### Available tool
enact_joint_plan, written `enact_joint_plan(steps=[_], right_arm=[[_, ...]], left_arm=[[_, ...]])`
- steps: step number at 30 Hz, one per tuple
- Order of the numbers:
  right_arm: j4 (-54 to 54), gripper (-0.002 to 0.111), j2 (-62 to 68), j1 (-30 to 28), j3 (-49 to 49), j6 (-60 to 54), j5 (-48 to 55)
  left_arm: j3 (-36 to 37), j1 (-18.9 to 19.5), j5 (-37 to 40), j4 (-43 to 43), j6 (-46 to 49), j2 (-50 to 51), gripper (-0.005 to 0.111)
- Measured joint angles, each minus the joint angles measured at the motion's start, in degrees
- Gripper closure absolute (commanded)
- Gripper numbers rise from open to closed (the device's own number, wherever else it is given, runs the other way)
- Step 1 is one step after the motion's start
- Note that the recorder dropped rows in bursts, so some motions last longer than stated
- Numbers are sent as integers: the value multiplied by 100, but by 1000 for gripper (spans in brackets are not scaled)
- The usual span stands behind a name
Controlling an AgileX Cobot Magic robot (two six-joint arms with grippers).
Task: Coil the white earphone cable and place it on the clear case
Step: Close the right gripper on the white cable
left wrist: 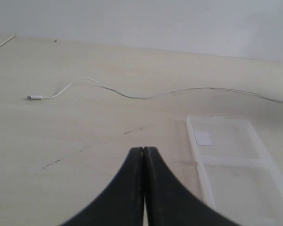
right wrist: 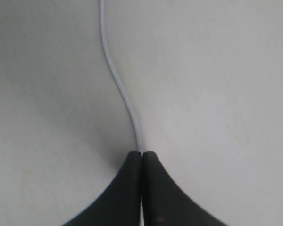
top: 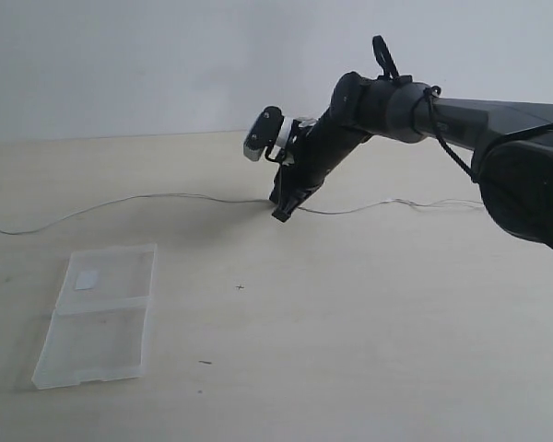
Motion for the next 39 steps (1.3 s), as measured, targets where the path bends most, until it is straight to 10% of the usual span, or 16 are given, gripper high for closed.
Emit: enact_joint_plan(steps=[19, 26, 39], right_arm=[[-325, 108, -1673, 0, 36, 1489, 897], [-654, 65, -1057, 0, 36, 1334, 740], [-432, 63, -289, 0, 36, 1167, -224]], left_arm=[[0, 0, 0, 0, 0, 0, 107], [0, 0, 0, 0, 0, 0, 107], [0, 0, 0, 0, 0, 0, 107]])
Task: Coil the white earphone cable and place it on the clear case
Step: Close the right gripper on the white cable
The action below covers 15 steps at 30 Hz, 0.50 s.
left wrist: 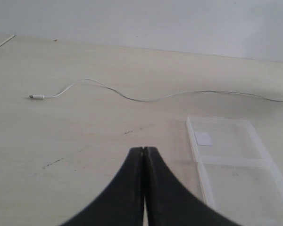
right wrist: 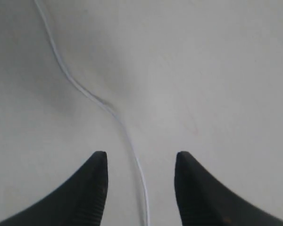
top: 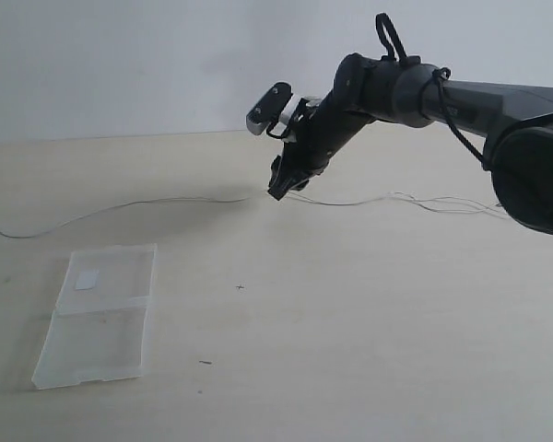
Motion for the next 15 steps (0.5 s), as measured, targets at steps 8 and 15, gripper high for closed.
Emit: enact_joint_plan(steps=[8, 15], right_arm=[[58, 63, 86, 0, 0, 0, -403], [240, 63, 97, 0, 0, 0, -481]], left_arm=[[0, 0, 0, 0, 0, 0, 107], [0, 0, 0, 0, 0, 0, 107]])
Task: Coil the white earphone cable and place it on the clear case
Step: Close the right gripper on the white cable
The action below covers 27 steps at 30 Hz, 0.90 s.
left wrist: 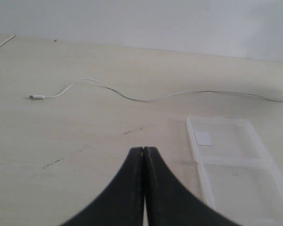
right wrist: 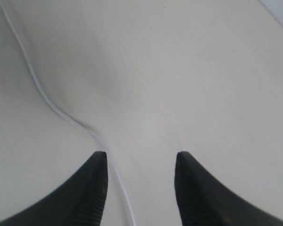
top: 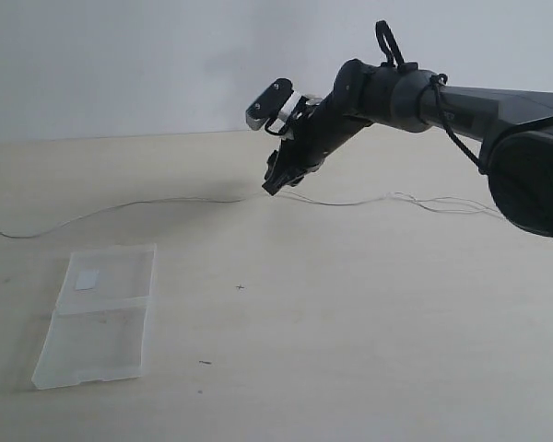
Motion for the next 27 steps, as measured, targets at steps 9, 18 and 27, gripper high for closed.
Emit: enact_joint_plan(steps=[9, 18, 27], right_arm=[[92, 63, 201, 0, 0, -12, 11], [164, 63, 283, 0, 0, -12, -48], [160, 106, 296, 0, 0, 136, -64]], left_arm=[[0, 0, 0, 0, 0, 0, 107], [0, 0, 0, 0, 0, 0, 107], [0, 0, 0, 0, 0, 0, 107]])
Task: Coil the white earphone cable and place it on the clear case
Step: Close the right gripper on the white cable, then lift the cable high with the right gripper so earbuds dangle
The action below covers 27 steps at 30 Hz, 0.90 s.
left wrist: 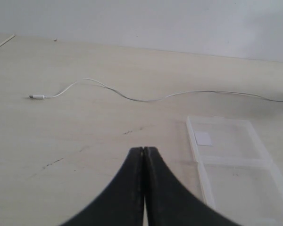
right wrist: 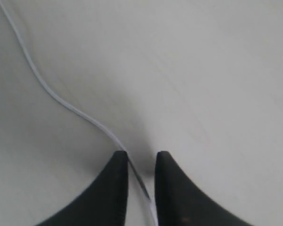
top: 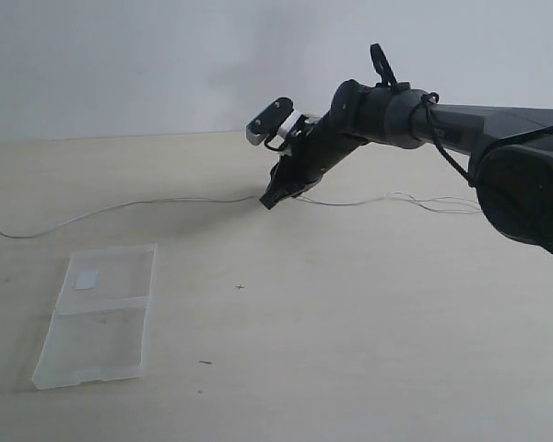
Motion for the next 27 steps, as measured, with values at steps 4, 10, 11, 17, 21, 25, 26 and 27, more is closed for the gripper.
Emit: enact_joint_plan(steps=[4, 10, 11, 17, 21, 25, 26, 27], right_arm=[[-146, 108, 0, 0, 0, 13, 67], [-301, 108, -23, 0, -11, 189, 133], [-343, 108, -38, 0, -11, 217, 190], [-453, 108, -499, 0, 2, 535, 578], [-172, 108, -1128, 0, 18, 760, 1172], [342, 108, -1765, 0, 392, 760, 1464], [427, 108, -1948, 0, 513, 760, 1490], [521, 108, -2139, 0, 686, 760, 1501]], left_arm=[[0, 0, 0, 0, 0, 0, 107], [0, 0, 0, 0, 0, 0, 107], [0, 0, 0, 0, 0, 0, 107], [0, 0, 0, 0, 0, 0, 107], [0, 0, 0, 0, 0, 0, 107], [0, 0, 0, 0, 0, 0, 107], [0, 0, 0, 0, 0, 0, 107], [0, 0, 0, 0, 0, 0, 107]])
